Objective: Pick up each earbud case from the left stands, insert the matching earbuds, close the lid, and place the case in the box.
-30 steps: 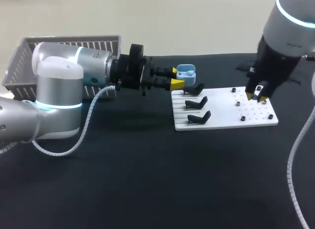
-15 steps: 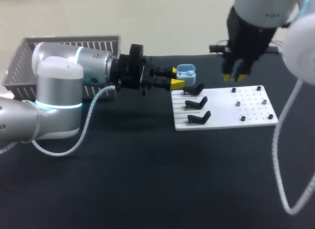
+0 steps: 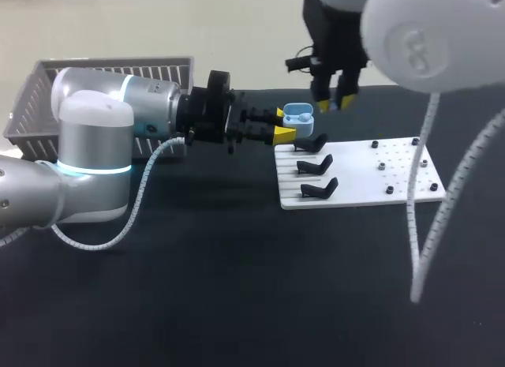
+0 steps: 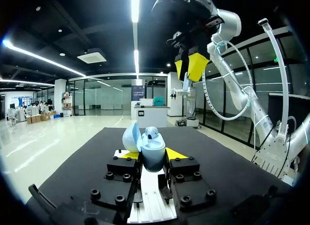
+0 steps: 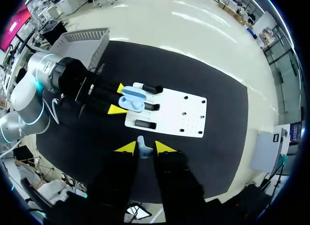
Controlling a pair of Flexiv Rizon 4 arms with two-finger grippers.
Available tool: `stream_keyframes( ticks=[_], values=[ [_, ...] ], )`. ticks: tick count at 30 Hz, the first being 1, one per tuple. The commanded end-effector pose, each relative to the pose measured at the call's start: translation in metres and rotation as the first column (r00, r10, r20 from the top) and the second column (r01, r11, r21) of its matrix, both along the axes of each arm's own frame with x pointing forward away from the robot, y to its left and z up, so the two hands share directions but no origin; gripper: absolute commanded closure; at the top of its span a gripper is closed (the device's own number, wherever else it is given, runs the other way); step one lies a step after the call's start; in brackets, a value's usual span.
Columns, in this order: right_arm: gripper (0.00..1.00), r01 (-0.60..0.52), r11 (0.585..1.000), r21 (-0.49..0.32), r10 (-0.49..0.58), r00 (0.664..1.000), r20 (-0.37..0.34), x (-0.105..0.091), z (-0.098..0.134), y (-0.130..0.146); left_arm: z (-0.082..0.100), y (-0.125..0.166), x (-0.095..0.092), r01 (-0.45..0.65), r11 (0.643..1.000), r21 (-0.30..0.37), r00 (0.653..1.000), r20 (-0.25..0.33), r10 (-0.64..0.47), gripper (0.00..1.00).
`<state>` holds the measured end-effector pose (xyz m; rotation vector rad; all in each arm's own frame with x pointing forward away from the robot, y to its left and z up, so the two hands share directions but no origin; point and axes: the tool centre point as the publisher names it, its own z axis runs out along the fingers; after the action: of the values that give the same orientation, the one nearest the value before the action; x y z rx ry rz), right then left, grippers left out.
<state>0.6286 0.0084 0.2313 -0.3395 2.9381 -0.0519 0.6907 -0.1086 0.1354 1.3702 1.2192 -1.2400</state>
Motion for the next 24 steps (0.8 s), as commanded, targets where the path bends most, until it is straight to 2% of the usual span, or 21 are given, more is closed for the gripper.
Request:
stream_keyframes(
  ticks=[1,8,16,24],
  values=[
    [1.0,0.001,0.999,-0.055,-0.003,0.999,-0.044,0.01,-0.003,0.014,-0.001,0.0,-0.001,-0.005,1.0,-0.003,1.0,0.003,0.005,1.0],
    [1.0,0.013,0.996,-0.086,-0.021,0.996,-0.087,0.018,-0.009,0.023,-0.001,0.0,-0.001,-0.005,1.0,-0.003,1.0,0.003,0.005,1.0],
    [1.0,0.022,0.996,-0.092,-0.035,0.989,-0.145,0.027,-0.017,0.032,-0.001,0.0,-0.001,-0.005,1.0,-0.003,1.0,0.003,0.005,1.0],
    [1.0,0.008,0.996,-0.086,-0.022,0.985,-0.173,0.03,-0.022,0.039,-0.001,0.0,-0.001,-0.005,1.0,-0.003,1.0,0.003,0.005,1.0]
  ],
)
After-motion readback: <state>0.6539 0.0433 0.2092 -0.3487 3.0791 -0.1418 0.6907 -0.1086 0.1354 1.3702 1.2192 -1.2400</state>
